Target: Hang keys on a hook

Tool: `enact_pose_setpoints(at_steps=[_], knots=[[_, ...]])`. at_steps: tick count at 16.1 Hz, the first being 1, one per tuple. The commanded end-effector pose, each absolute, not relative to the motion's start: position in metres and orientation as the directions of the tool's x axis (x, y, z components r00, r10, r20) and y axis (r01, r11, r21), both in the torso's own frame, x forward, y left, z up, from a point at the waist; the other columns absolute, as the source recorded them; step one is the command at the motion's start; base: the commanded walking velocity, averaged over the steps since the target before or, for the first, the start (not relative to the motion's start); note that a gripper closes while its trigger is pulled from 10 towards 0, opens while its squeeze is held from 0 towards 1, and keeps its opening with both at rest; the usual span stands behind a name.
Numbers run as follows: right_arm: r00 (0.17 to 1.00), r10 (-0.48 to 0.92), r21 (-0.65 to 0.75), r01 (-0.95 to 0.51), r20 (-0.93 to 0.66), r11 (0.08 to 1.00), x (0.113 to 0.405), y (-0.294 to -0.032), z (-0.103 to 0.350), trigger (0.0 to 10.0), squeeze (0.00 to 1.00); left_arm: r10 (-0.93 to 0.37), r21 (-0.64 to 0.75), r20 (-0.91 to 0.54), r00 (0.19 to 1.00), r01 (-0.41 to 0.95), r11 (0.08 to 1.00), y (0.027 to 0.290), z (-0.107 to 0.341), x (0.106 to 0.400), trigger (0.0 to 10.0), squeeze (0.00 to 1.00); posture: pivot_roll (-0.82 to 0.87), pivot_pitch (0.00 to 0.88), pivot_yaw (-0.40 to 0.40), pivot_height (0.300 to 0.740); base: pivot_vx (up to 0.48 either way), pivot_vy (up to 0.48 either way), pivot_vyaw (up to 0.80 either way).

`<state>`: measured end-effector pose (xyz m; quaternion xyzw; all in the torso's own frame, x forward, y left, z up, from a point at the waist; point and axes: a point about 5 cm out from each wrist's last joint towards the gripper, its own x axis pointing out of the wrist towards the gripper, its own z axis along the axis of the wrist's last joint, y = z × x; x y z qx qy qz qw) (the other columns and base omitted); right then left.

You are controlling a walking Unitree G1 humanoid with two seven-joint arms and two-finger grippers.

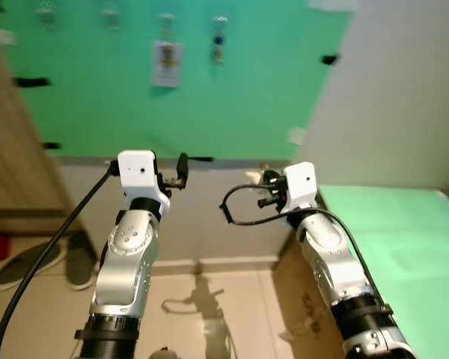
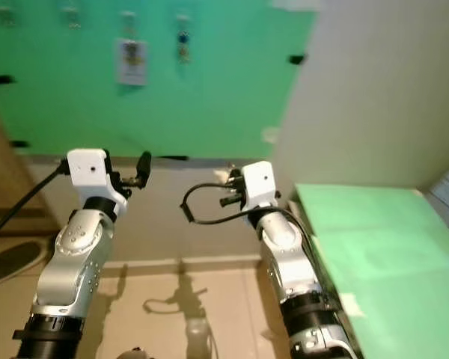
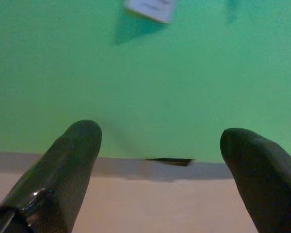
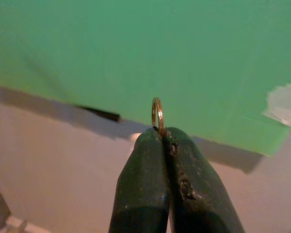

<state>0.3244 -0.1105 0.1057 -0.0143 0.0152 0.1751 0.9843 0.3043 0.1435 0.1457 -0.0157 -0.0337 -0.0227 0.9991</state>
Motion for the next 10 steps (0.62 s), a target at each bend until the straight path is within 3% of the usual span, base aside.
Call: enact_pose_setpoints(at_steps=[1,7,10], knots=[[0.945,0.326,-0.004,-0.326,-0.011,0.945,0.3281,-0.1131,0.1106,0.0,0.0,-0.037,-0.011,0.083,0.996,0.038,0.999,0.1434,0.1516,0.3088,10.0,0.0,0.1,0.0,-0.084,0.74,0.0,0.48,0.0],[0.96,0.281,0.04,-0.281,0.018,0.959,0.3289,-0.1175,0.1119,0.0,0.0,-0.061,0.031,0.071,0.996,0.059,0.998,0.1446,0.1509,0.3083,10.0,0.0,0.1,0.0,-0.057,0.74,0.0,0.478,0.0],[0.962,0.272,0.052,-0.273,0.012,0.961,0.3301,-0.1141,0.1095,0.0,0.0,-0.037,0.019,0.045,0.998,0.036,0.999,0.1497,0.1495,0.3066,10.0,0.0,0.11,0.0,-0.034,0.74,0.0,0.476,-0.71]])
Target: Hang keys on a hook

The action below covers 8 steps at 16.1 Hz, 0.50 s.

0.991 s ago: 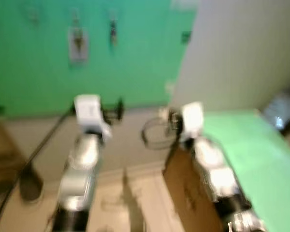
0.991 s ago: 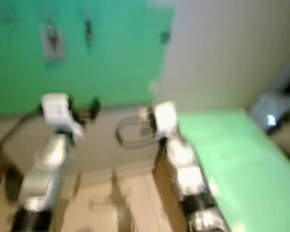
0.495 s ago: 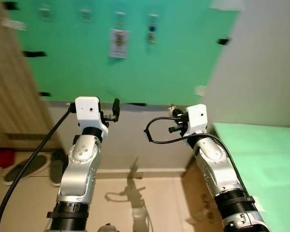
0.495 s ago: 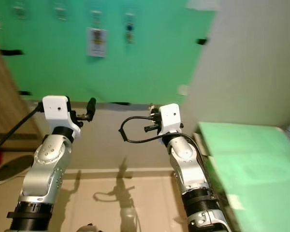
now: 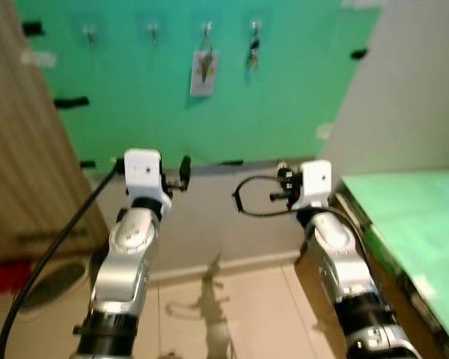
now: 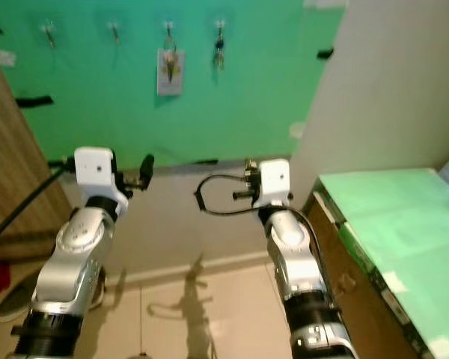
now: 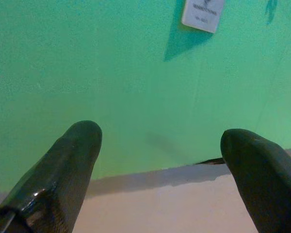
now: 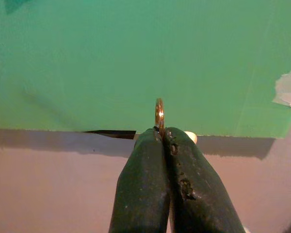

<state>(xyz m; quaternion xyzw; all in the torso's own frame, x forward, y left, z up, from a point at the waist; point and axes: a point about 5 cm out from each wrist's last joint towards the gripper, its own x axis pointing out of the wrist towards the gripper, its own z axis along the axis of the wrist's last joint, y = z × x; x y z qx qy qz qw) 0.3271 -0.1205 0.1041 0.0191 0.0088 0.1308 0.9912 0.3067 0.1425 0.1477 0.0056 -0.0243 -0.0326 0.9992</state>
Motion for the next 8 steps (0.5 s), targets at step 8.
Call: enact_pose_setpoints(at_steps=[8], knots=[[0.945,0.324,-0.003,-0.324,0.038,0.946,0.3381,-0.1131,0.1191,0.0,0.0,-0.02,0.044,0.049,0.999,0.018,0.999,0.1431,0.1498,0.3092,10.0,0.0,0.11,0.0,-0.051,0.74,0.0,0.156,0.29]])
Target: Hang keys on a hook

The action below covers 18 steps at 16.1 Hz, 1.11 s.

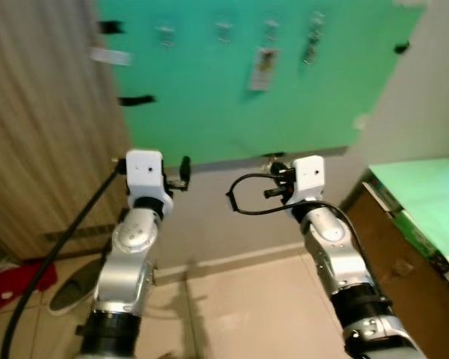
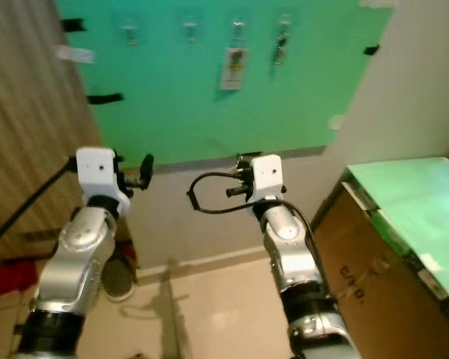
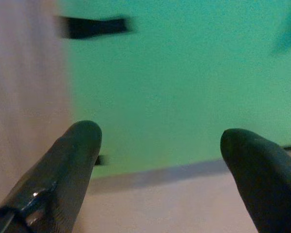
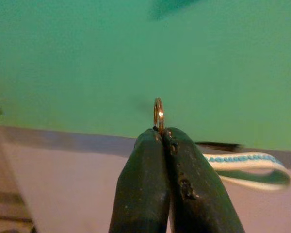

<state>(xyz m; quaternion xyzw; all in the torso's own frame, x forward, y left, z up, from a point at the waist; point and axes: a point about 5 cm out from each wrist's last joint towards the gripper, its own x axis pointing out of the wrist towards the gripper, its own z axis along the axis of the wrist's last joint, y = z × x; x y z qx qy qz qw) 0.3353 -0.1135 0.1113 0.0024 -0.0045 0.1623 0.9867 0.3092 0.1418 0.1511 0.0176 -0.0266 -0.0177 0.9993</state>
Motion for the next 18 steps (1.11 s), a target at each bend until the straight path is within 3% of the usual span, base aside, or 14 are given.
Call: enact_pose_setpoints(at_steps=[1,6,10,13,18], knots=[[0.942,0.332,-0.012,-0.331,0.042,0.943,0.339,-0.112,0.121,0.0,0.0,-0.013,0.046,0.047,0.999,0.011,0.999,0.144,0.15,0.31,10.0,0.0,0.11,0.0,-0.051,0.74,0.0,-0.412,0.71],[0.952,0.305,-0.007,-0.305,0.033,0.952,0.345,-0.118,0.123,0.0,0.0,0.005,0.045,0.049,0.999,-0.007,0.999,0.144,0.151,0.312,10.0,0.0,0.1,0.0,-0.056,0.74,0.268,-0.395,0.56],[0.95,0.307,-0.011,-0.307,0.053,0.952,0.349,-0.121,0.131,0.0,0.0,-0.02,0.069,0.07,0.997,0.016,0.998,0.144,0.155,0.314,10.0,0.0,0.1,0.0,-0.062,0.74,0.07,0.0,0.0],[0.937,0.323,0.044,-0.331,0.131,0.943,0.355,-0.115,0.156,0.0,0.0,-0.055,0.075,0.127,0.99,0.045,0.996,0.141,0.164,0.313,10.0,0.0,0.1,0.0,-0.062,0.74,0.385,0.0,0.0],[0.844,0.513,0.139,-0.533,0.154,0.835,0.361,-0.098,0.193,0.0,0.0,-0.068,0.084,0.142,0.988,0.056,0.995,0.138,0.165,0.312,10.0,0.0,0.1,0.0,-0.067,0.74,0.454,0.0,0.0]])
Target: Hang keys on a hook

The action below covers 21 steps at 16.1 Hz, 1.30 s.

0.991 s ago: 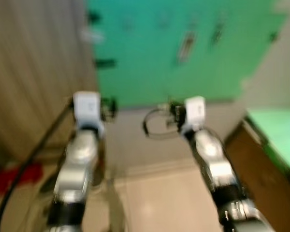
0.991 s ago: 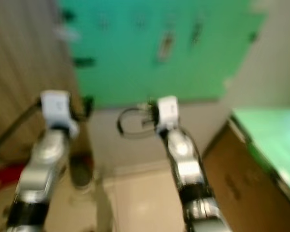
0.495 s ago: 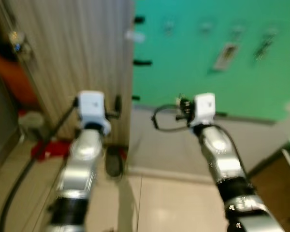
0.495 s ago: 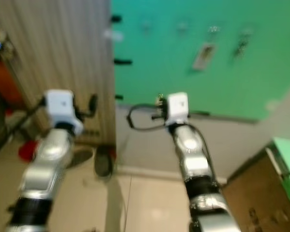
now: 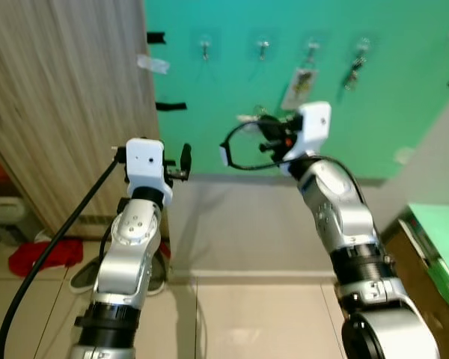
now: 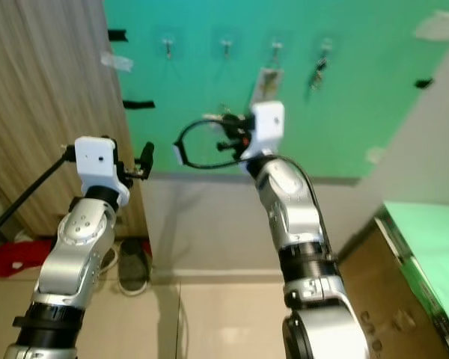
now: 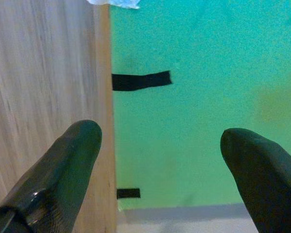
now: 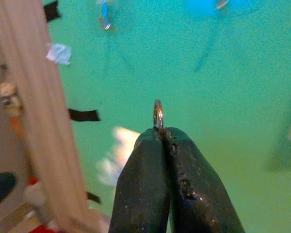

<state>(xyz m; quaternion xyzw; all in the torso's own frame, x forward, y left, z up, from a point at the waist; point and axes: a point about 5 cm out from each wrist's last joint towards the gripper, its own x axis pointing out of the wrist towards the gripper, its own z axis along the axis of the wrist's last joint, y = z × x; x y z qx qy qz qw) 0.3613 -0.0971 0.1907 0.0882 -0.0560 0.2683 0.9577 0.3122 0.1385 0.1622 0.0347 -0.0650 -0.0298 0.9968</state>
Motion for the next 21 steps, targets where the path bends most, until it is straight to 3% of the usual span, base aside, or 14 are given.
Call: enact_pose_setpoints(at_steps=[1,2,3,5,7,12,13,17,21], knots=[[0.825,0.546,0.139,-0.564,0.149,0.814,0.36,-0.097,0.197,0.0,0.0,-0.074,0.077,0.146,0.987,0.063,0.995,0.136,0.166,0.312,10.0,0.0,0.11,0.0,-0.07,0.74,0.454,0.0,0.0],[0.816,0.56,0.142,-0.577,0.146,0.804,0.359,-0.096,0.199,0.0,0.0,-0.077,0.072,0.148,0.986,0.067,0.995,0.136,0.166,0.311,10.0,0.0,0.11,0.0,-0.07,0.74,0.454,0.0,0.0],[0.757,0.638,0.139,-0.654,0.143,0.744,0.355,-0.09,0.208,0.0,0.0,-0.08,0.034,0.173,0.982,0.076,0.997,0.135,0.17,0.311,10.0,0.0,0.11,0.0,-0.071,0.74,0.458,0.0,0.0],[0.542,0.832,0.1,-0.84,0.12,0.533,0.334,-0.078,0.232,0.0,0.0,-0.078,0.025,0.213,0.974,0.075,0.997,0.134,0.177,0.309,10.0,0.0,0.11,0.0,-0.071,0.74,0.0,0.0,0.0],[0.434,0.893,0.075,-0.901,0.118,0.428,0.324,-0.078,0.247,0.0,0.0,-0.077,0.037,0.212,0.974,0.07,0.997,0.134,0.176,0.309,10.0,0.0,0.11,0.0,-0.073,0.74,0.0,0.0,0.0],[0.35,0.929,0.083,-0.936,0.123,0.342,0.317,-0.086,0.264,0.0,0.0,-0.085,0.038,0.216,0.973,0.079,0.996,0.132,0.176,0.308,10.0,0.0,0.11,0.0,-0.076,0.74,0.0,0.0,0.0],[0.375,0.917,0.12,-0.925,0.138,0.36,0.323,-0.09,0.265,0.0,0.0,-0.09,0.047,0.217,0.972,0.082,0.996,0.132,0.176,0.308,10.0,0.0,0.11,0.0,-0.075,0.74,0.0,0.0,0.0],[0.599,0.767,0.272,-0.796,0.229,0.541,0.355,-0.105,0.261,0.0,0.0,-0.105,0.071,0.218,0.97,0.092,0.993,0.132,0.176,0.31,10.0,0.0,0.12,0.0,-0.075,0.74,0.0,0.0,0.0],[0.644,0.718,0.383,-0.753,0.265,0.534,0.359,-0.112,0.254,0.0,0.0,-0.115,0.079,0.213,0.97,0.1,0.992,0.132,0.175,0.309,10.0,0.0,0.12,0.0,-0.072,0.74,0.0,0.0,0.0]])
